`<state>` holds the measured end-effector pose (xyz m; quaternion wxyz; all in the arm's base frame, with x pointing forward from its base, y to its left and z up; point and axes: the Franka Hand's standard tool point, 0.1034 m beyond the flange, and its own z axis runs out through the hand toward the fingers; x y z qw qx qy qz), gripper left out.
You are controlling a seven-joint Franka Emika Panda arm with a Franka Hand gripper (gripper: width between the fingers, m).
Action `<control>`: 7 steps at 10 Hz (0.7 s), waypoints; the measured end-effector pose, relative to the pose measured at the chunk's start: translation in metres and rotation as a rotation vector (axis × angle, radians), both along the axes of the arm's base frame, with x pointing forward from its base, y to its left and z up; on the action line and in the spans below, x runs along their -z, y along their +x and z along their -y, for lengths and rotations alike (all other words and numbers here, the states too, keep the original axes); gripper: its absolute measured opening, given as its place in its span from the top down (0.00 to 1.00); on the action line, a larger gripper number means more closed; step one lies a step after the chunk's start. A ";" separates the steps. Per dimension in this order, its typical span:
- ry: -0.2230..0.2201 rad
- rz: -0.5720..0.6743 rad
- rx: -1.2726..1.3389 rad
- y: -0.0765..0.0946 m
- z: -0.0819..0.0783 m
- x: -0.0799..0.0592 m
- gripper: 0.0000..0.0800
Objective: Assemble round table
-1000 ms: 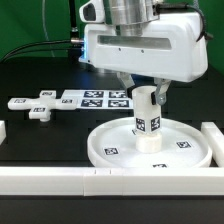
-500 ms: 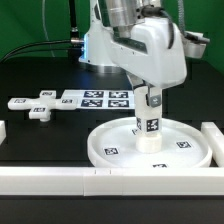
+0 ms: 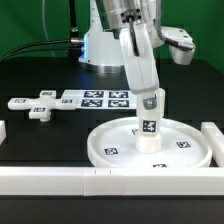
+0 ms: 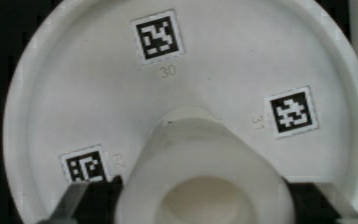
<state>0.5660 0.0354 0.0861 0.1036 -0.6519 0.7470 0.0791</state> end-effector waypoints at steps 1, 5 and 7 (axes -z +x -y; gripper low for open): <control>-0.001 0.005 -0.022 0.000 0.000 0.000 0.49; -0.010 0.047 -0.190 -0.001 -0.001 0.001 0.19; -0.017 0.081 -0.319 -0.001 -0.001 0.001 0.19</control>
Offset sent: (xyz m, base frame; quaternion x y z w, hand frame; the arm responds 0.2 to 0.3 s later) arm -0.0065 -0.0078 -0.0011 -0.0054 0.0454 -0.1166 0.9921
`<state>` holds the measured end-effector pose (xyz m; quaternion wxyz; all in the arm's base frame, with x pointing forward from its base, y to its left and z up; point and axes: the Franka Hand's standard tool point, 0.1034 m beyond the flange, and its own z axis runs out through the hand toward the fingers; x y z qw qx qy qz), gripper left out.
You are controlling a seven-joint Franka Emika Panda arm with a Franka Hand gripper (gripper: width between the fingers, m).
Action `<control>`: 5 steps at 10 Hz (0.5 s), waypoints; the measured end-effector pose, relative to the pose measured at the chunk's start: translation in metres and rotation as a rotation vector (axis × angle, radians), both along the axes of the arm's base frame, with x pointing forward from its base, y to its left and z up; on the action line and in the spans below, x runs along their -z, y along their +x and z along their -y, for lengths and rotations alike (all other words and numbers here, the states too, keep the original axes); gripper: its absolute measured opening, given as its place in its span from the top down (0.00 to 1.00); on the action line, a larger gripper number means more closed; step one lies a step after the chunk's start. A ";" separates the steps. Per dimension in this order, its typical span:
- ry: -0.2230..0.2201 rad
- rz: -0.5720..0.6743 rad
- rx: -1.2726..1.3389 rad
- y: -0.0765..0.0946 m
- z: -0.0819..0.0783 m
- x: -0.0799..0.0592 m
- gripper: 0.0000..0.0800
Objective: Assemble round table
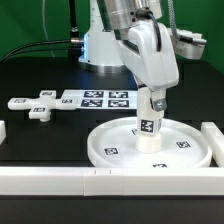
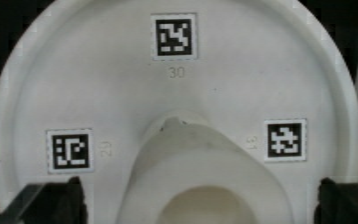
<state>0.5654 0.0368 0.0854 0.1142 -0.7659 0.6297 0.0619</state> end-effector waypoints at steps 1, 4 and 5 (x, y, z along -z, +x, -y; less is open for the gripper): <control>-0.004 0.022 -0.084 0.000 0.000 0.000 0.19; -0.052 0.084 -0.409 0.000 0.001 0.000 0.19; -0.065 0.106 -0.522 -0.001 0.000 0.001 0.19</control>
Offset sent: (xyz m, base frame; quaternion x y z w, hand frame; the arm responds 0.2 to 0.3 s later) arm 0.0009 -0.0063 0.0020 -0.0738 0.0630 -0.3098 0.9458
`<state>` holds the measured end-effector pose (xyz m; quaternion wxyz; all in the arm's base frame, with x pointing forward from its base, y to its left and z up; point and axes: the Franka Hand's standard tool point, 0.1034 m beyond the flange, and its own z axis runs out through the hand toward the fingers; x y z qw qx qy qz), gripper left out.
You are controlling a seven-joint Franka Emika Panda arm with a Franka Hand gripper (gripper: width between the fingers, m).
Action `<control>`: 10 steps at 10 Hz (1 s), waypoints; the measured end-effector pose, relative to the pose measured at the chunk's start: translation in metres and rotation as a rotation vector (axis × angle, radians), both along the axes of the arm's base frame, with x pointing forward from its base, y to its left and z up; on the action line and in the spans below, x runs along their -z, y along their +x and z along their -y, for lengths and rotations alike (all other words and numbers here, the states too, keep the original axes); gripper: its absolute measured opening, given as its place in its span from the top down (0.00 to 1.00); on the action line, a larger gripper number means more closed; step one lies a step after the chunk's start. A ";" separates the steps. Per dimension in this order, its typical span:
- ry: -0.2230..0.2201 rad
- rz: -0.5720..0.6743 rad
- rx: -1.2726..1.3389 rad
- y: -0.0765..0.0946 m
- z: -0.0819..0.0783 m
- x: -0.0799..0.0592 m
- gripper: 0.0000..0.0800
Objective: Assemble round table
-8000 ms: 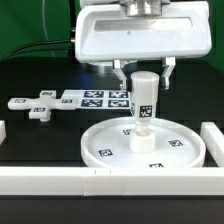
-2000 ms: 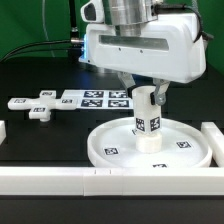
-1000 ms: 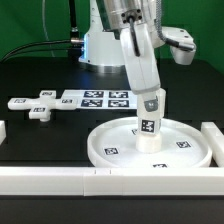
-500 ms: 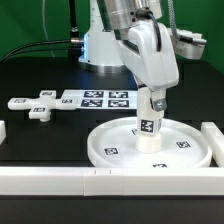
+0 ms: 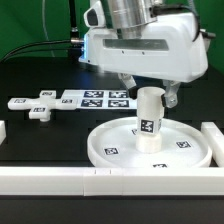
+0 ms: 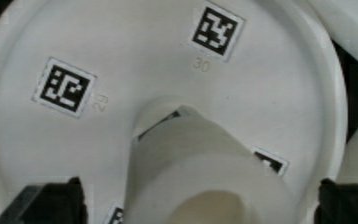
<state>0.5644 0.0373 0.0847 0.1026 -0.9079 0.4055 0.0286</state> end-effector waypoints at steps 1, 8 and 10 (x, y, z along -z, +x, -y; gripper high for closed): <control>-0.003 0.020 -0.098 0.000 0.001 0.001 0.19; -0.069 0.136 -0.750 0.004 0.001 -0.002 0.19; -0.080 0.164 -0.915 0.006 0.000 -0.004 0.19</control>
Offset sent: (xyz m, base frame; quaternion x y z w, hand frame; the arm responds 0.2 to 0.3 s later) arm 0.0000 0.0000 0.0000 0.0000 0.0000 -0.1296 0.9916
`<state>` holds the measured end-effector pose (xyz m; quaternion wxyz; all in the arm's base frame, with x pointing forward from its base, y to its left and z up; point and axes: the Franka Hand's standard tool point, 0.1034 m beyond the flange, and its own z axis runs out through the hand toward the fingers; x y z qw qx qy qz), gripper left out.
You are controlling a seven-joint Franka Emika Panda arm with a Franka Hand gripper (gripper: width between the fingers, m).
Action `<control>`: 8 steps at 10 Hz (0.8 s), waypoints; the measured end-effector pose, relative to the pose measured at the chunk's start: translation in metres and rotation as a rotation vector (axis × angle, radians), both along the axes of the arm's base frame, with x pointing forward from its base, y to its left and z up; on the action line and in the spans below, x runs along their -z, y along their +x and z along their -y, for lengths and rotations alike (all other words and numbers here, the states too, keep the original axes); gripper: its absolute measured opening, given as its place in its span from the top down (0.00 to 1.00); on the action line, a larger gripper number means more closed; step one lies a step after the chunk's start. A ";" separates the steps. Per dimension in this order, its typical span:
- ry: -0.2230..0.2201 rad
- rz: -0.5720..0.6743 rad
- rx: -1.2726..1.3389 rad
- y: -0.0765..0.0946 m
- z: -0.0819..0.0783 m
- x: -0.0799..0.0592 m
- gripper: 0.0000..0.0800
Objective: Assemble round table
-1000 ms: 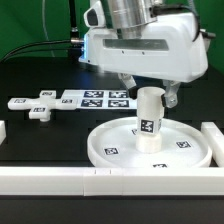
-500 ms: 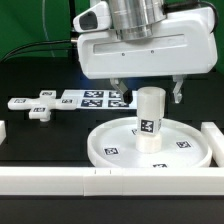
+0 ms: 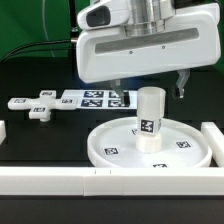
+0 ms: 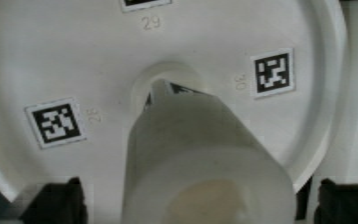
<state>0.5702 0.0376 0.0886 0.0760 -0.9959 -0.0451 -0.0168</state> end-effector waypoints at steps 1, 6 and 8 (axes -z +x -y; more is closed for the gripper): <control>-0.002 0.009 -0.060 0.000 0.001 0.000 0.19; -0.050 0.058 -0.424 -0.002 -0.002 0.003 0.19; -0.080 0.079 -0.665 -0.001 -0.006 0.003 0.19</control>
Offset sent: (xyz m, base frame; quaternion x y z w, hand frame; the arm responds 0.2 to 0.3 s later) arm 0.0000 0.0000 0.0000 0.0000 0.0000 -0.1938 0.9810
